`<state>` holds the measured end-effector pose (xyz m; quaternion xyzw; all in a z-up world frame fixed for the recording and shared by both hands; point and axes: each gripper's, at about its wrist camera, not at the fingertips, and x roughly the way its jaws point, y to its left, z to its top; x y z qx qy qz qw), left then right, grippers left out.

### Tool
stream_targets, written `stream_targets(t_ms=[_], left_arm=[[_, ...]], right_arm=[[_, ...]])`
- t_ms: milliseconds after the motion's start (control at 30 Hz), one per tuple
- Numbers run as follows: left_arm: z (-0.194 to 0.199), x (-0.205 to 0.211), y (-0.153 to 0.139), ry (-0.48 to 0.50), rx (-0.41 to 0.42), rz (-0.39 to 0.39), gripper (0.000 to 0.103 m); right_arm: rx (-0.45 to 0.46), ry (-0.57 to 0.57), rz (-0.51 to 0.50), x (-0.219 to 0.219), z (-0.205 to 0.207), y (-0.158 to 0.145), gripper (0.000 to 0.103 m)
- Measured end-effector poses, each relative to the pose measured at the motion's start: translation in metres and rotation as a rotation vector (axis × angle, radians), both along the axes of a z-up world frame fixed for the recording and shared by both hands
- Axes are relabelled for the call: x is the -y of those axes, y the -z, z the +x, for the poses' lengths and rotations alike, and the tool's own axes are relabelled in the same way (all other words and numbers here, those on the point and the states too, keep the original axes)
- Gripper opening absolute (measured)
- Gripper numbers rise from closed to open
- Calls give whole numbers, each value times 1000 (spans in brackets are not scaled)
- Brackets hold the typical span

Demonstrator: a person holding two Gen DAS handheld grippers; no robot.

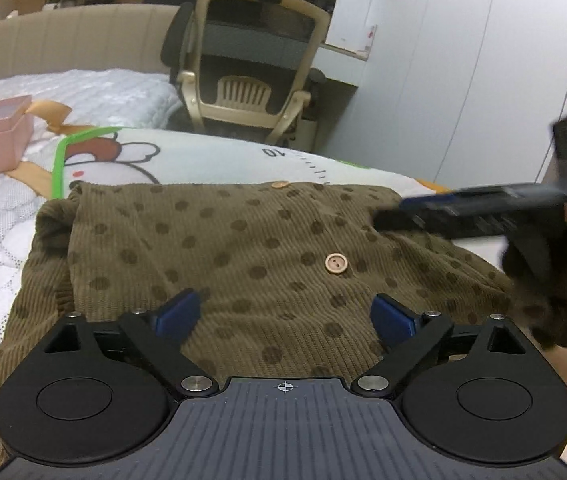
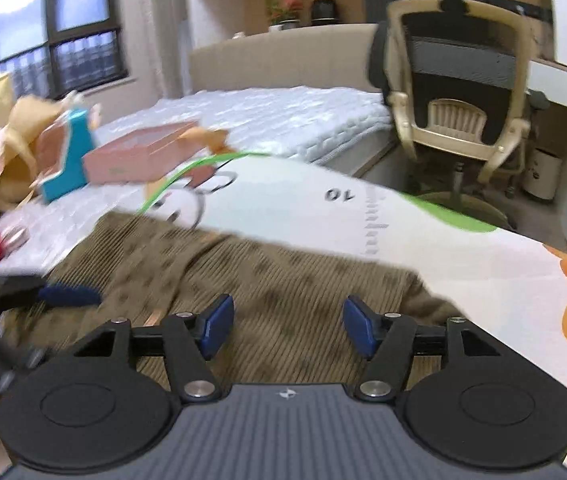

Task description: Fold clothes

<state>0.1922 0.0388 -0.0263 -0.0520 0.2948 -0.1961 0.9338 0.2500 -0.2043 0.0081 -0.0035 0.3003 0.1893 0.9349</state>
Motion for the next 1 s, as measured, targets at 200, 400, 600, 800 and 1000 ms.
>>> stream_targets(t_ms=[200, 400, 600, 800, 1000], left_arm=[[0, 0, 0, -2, 7, -1, 97], [1, -3, 0, 5, 7, -19, 98], [1, -3, 1, 13, 8, -19, 100], [0, -1, 1, 17, 6, -8, 101], [1, 2, 1, 22, 5, 1, 103]], right_arm=[[-58, 27, -2, -10, 29, 20, 75], [-39, 17, -7, -9, 0, 8, 75], [-43, -62, -62, -8, -34, 20, 79], [-9, -64, -57, -9, -40, 28, 83], [-16, -78, -53, -9, -40, 28, 90]])
